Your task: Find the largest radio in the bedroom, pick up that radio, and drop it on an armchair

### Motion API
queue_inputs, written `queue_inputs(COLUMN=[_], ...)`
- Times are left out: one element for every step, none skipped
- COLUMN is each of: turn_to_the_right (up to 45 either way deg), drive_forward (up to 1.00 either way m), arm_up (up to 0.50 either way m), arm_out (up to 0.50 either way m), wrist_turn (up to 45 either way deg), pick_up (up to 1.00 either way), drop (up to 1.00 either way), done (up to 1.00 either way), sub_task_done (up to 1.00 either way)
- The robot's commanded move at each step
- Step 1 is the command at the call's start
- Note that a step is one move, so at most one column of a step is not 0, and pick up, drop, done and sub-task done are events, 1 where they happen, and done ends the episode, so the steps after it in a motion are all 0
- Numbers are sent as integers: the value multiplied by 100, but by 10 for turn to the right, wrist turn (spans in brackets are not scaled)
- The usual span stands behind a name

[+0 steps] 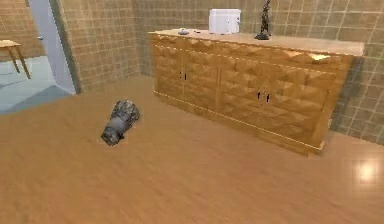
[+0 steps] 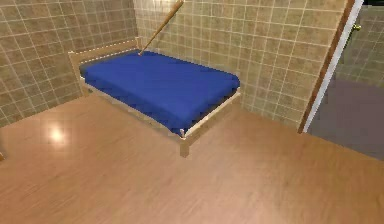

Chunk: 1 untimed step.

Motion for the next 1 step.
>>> queue_inputs(turn_to_the_right=[0], drive_forward=[15], arm_up=[0], arm_out=[0], wrist_turn=[0], pick_up=[0], drop=[0], done=[0], sub_task_done=[0])
